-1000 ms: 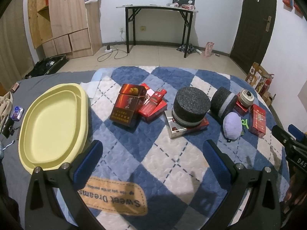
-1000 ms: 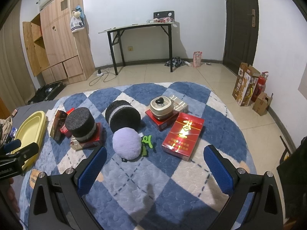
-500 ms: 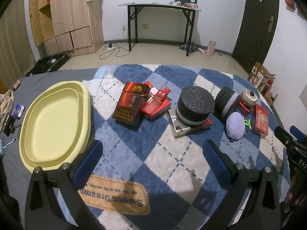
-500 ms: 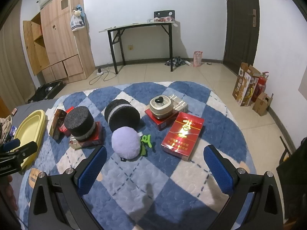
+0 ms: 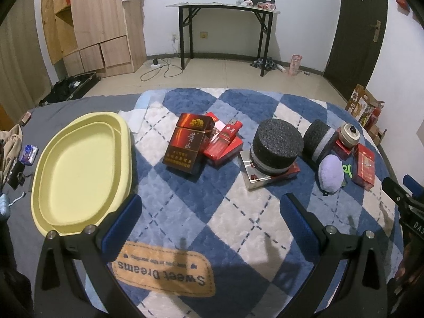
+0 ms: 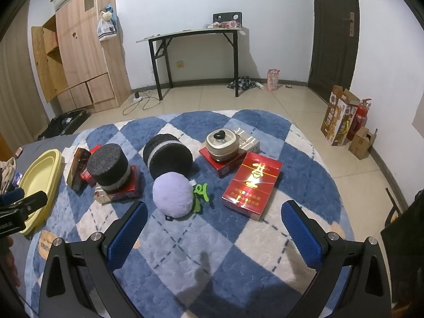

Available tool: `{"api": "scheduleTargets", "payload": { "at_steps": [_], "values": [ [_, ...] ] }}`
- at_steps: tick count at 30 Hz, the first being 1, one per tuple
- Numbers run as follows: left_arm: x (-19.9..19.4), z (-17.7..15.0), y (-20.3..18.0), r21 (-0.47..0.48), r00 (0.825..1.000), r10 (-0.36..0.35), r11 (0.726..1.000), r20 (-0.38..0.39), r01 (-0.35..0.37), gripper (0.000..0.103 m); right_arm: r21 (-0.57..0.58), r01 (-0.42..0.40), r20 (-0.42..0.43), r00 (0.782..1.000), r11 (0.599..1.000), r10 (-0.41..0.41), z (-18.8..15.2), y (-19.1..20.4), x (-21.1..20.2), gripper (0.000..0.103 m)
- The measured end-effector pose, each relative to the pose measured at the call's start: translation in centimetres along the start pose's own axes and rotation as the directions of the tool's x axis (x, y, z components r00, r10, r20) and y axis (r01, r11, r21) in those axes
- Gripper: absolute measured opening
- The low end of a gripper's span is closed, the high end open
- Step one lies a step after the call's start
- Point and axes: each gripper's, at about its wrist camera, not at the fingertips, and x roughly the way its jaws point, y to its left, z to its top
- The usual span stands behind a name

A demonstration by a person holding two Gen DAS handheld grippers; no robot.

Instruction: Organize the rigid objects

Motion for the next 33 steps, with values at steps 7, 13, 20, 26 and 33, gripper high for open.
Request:
{"api": "scheduleTargets", "payload": {
  "at_steps": [7,13,20,26,33],
  "values": [
    [1.1,-0.1,0.2,0.062,0.997,0.005,0.998,-0.08,0.0,0.103,0.014,0.007,0.01,1.0,1.0,-0.007,0.0,-0.3,-0.2,0.103],
    [1.3,0.0,1.8,0.042,0.995,0.035,0.999,-0.09,-0.031,0.103,0.024,0.037,0.005,0.999,0.999,-0.037,0.2,-1.3,-0.5,0.103],
    [-0.2,0.8,4.4,-0.053,0.997,0.027,0.998,-0.066,-0.03,0.103,0.155,0.033,0.003,0.999,0.987,-0.034,0.2,-3.9,-1.6,0.103],
    [-1.2,1.0,5.3,-0.083,0.999,0.022,0.996,-0.048,-0.026,0.103,0.183,0.035,-0.01,0.999,0.982,-0.034,-0.1,-4.4,-2.1,0.103],
    [-2.0,0.9,5.3,-0.07,0.999,0.027,0.997,-0.04,-0.03,0.103,0.181,0.045,-0.027,0.999,0.982,-0.041,-0.5,-4.1,-2.4,0.103]
  ]
}}
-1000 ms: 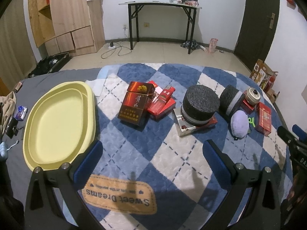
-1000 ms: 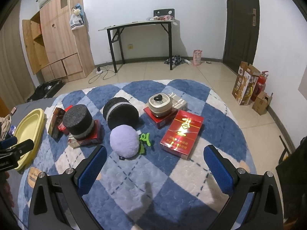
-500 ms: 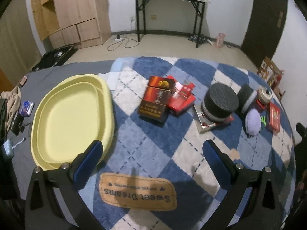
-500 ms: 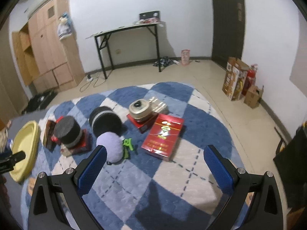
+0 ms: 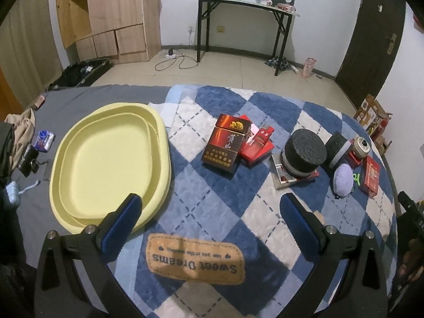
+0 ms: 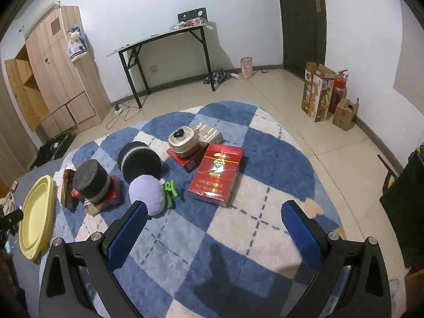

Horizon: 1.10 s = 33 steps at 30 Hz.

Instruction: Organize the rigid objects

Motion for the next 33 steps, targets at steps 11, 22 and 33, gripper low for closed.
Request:
{"api": "scheduleTargets", "payload": {
  "at_steps": [11,22,33],
  "values": [
    [-0.03,-0.19,0.14,0.006,1.0,0.01,1.0,-0.012,-0.01,0.103,0.0,0.002,-0.007,1.0,1.0,-0.002,-0.37,-0.06,-0.17,0.103],
    [0.36,-0.2,-0.07,0.006,1.0,0.012,1.0,-0.024,-0.012,0.103,0.016,0.003,-0.006,1.0,1.0,-0.003,-0.3,-0.26,-0.05,0.103],
    [0.22,-0.21,-0.1,0.003,1.0,0.001,1.0,-0.013,-0.001,0.103,0.014,-0.003,-0.024,1.0,1.0,0.003,-0.45,-0.12,0.44,0.103]
  ]
}}
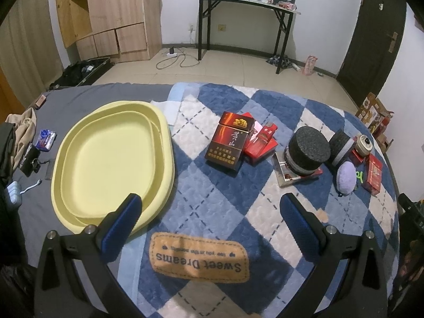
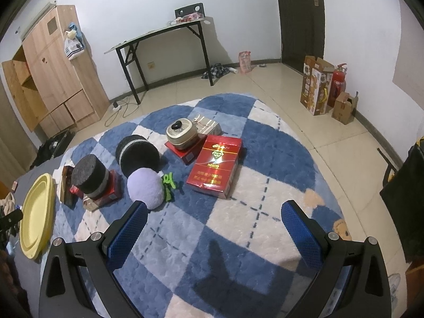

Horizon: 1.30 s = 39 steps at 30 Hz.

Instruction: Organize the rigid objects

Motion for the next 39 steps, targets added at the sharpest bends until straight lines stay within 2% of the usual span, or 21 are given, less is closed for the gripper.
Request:
{"api": "scheduleTargets", "payload": {
  "at_steps": [7,17,27,31,34,37,39],
  "values": [
    [0.1,-0.1,-0.4,0.031,1.0,0.016,0.999,0.004,-0.016,0.103,0.003,-0.001,-0.002,1.0,1.0,0.001,0.0,0.0,0.3,0.103],
    [0.1,0.0,-0.2,0.01,1.0,0.02,1.0,0.0,-0.02,0.103,0.01,-0.004,0.001,1.0,1.0,0.004,0.0,-0.1,0.2,0.103],
    [0.3,0.0,-0.2,0.028,1.0,0.009,1.0,-0.005,-0.009,0.103,0.009,-0.002,0.003,1.0,1.0,0.002,0.1,-0.2,0.2,0.103],
    [0.6,0.6,-0.3,0.06,1.0,0.018,0.998,-0.002,-0.018,0.103,0.021,0.001,-0.006,1.0,1.0,-0.001,0.1,-0.6,0.4,0.103],
    [1.2,1.0,-0.5,0.081,1.0,0.008,0.997,0.01,-0.009,0.103,0.036,0.007,-0.024,1.0,0.999,-0.006,0.0,-0.9,1.1,0.103],
    [3.0,1.7,-0.8,0.128,0.998,-0.055,0.99,-0.042,0.06,0.103,0.041,0.021,-0.041,0.999,0.999,-0.02,0.5,-1.0,2.5,0.103],
    [4.1,2.7,-0.7,0.16,0.997,-0.055,0.985,-0.046,0.062,0.103,0.025,0.044,-0.065,0.997,0.999,-0.042,1.0,-0.7,3.9,0.103]
  ]
}}
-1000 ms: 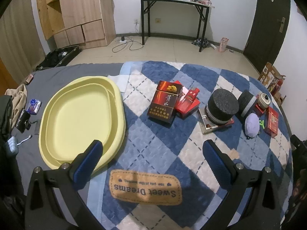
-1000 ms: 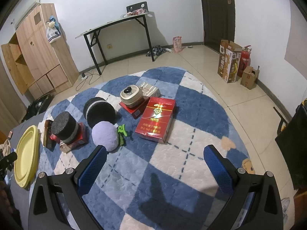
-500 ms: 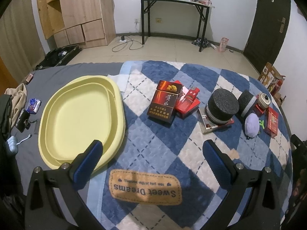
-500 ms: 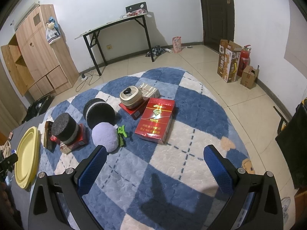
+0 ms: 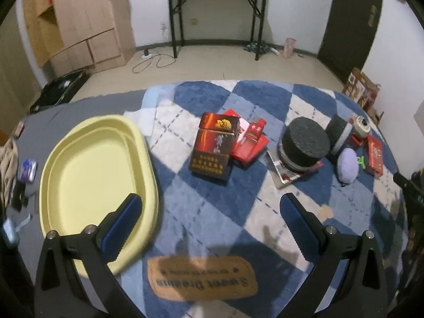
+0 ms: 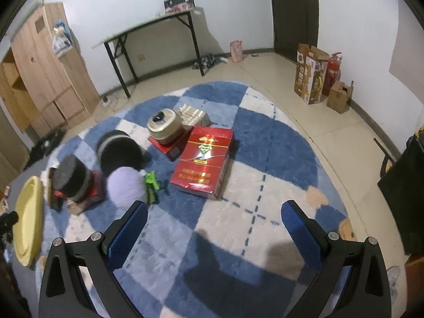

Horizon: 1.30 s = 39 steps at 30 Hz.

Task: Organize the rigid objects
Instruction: 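Grasp the dark red Huangshan box with left tool while right tool grasps red Diamond box, then carry both boxes into the yellow tray and open both tools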

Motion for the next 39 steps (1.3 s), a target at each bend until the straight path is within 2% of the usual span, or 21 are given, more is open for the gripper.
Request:
{"api": "scheduleTargets", "payload": {
  "at_steps": [3,6,8,12,14,15,21,23,24,25,27,33,36,39],
  "values": [
    [1.6,1.6,0.9,0.024,1.0,0.011,1.0,0.009,-0.011,0.103,-0.003,0.011,-0.019,1.0,1.0,-0.011,1.7,0.5,2.0,0.103],
    [4.2,3.4,1.8,0.03,0.999,-0.027,0.999,-0.027,0.027,0.103,0.028,0.007,-0.015,1.0,1.0,-0.007,3.4,0.7,3.9,0.103],
    [5.9,3.9,1.5,0.063,0.998,-0.015,0.998,-0.06,0.019,0.103,0.027,0.018,-0.025,1.0,0.999,-0.018,3.9,0.9,5.3,0.103],
    [8.6,4.0,-0.2,0.169,0.994,-0.057,0.983,-0.09,0.072,0.103,0.049,0.022,-0.055,0.998,0.999,-0.019,4.3,0.9,8.2,0.103],
    [9.9,4.2,-0.4,0.209,0.997,0.0,0.978,-0.083,0.018,0.103,0.054,0.03,-0.074,0.997,0.998,-0.026,4.3,0.9,9.9,0.103],
    [10.4,4.5,-0.2,0.206,0.997,0.014,0.979,-0.073,0.001,0.103,0.053,0.044,-0.076,0.996,0.998,-0.04,4.3,0.8,10.4,0.103],
    [11.7,5.5,0.9,0.133,0.995,-0.082,0.987,-0.051,0.088,0.102,0.054,0.061,-0.058,0.997,0.997,-0.058,4.8,0.6,12.4,0.1],
    [11.6,5.7,1.2,0.108,0.99,-0.133,0.985,-0.042,0.137,0.084,0.044,0.058,-0.04,0.998,0.997,-0.056,4.6,0.8,12.7,0.094],
    [11.6,5.8,1.3,0.086,0.986,-0.159,0.983,-0.047,0.163,0.067,0.038,0.057,-0.032,0.998,0.998,-0.056,4.5,1.0,12.8,0.086],
    [11.7,5.8,1.6,0.056,0.981,-0.186,0.98,-0.056,0.189,0.059,0.028,0.052,-0.017,0.999,0.998,-0.051,4.3,1.2,12.7,0.082],
    [11.6,5.6,1.5,0.04,0.98,-0.191,0.98,-0.057,0.194,0.058,0.008,0.04,-0.009,0.999,0.999,-0.04,3.9,1.3,12.2,0.065],
    [8.7,5.3,1.1,0.071,0.984,-0.172,0.982,-0.051,0.176,0.058,-0.036,0.01,0.017,1.0,0.999,-0.009,2.9,0.7,10.4,0.063],
    [5.4,5.9,2.9,0.073,0.988,-0.153,0.985,-0.007,0.154,0.058,-0.024,-0.009,0.082,0.997,1.0,0.011,3.2,-0.4,7.0,0.062],
    [2.9,6.2,5.6,0.026,0.987,-0.161,0.987,0.024,0.16,0.058,-0.06,-0.073,0.152,0.985,0.996,0.081,4.2,0.0,2.6,0.062]
  ]
}}
